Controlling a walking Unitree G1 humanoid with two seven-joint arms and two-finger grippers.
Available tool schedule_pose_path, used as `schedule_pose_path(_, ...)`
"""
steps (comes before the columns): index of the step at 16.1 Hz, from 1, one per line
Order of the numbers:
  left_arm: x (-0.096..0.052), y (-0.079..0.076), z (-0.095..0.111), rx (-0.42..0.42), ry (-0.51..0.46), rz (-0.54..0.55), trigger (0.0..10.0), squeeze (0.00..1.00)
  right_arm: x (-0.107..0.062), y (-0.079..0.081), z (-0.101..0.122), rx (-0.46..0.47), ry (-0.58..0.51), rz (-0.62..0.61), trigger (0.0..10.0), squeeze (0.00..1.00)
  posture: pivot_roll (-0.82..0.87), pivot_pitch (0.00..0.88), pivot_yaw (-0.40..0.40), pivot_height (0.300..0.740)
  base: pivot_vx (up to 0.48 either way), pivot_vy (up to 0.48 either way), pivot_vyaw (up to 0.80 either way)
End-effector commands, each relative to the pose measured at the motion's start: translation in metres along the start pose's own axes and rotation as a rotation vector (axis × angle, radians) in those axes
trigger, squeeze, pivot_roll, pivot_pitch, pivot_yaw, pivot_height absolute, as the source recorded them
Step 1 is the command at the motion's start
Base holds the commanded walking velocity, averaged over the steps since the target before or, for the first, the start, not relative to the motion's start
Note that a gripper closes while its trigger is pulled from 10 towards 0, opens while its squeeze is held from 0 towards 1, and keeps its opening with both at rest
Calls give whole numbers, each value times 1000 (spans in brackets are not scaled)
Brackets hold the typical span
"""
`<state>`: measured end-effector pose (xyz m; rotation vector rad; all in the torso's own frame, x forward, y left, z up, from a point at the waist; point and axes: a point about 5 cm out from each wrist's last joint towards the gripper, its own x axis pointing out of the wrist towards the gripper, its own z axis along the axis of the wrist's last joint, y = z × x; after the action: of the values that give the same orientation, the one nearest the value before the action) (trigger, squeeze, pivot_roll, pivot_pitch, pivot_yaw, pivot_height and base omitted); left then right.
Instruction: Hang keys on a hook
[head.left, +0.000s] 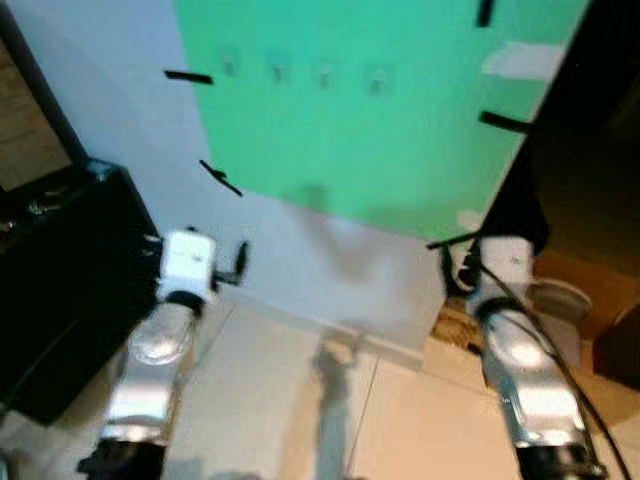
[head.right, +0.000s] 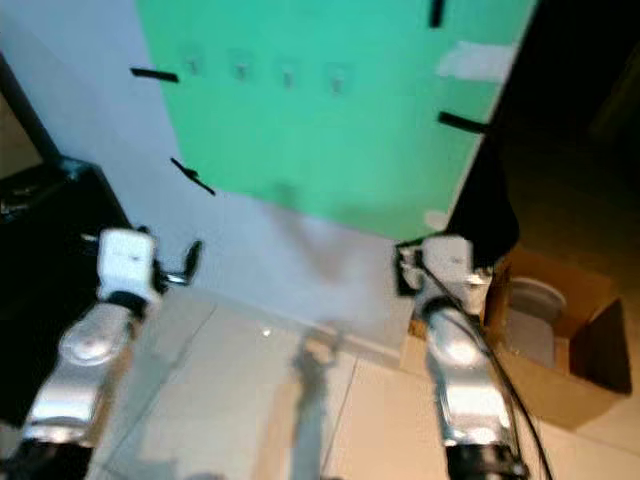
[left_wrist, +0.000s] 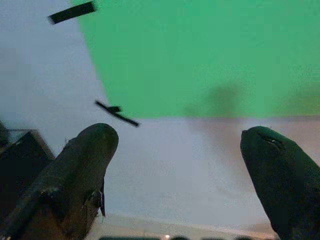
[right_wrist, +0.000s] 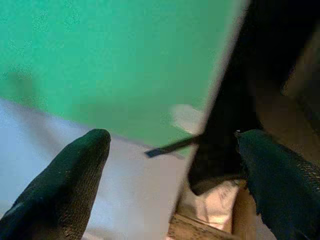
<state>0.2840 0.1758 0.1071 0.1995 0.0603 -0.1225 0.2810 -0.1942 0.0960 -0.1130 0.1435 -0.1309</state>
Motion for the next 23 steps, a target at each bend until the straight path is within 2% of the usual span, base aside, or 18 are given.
schedule_pose_path(1,2,8,7,26,-24,18,10000,1000,2,3,5,24,-12,0,10000,1000,-88,0,33,740,0,0,613)
schedule_pose_path(3,4,6,13,9,-34,-1,10000,1000,3,3,7,49,-6,-12,10000,1000,-90,0,38,740,0,0,800)
schedule_pose_path(7,6,6,14,2,-34,-8,10000,1000,3,3,9,19,-36,-22,10000,1000,-93,0,43,740,258,0,789)
schedule_pose_path(10,7,6,14,-3,-30,-11,10000,1000,4,1,6,51,9,-55,10000,1000,-91,0,41,740,255,0,0)
schedule_pose_path(13,7,6,13,-9,-21,-16,10000,1000,4,4,6,50,3,-34,10000,1000,-88,0,37,740,264,0,0)
schedule_pose_path(23,7,7,13,-22,-18,-27,10000,1000,5,-4,4,50,13,-81,10000,1000,-88,0,40,740,281,0,0)
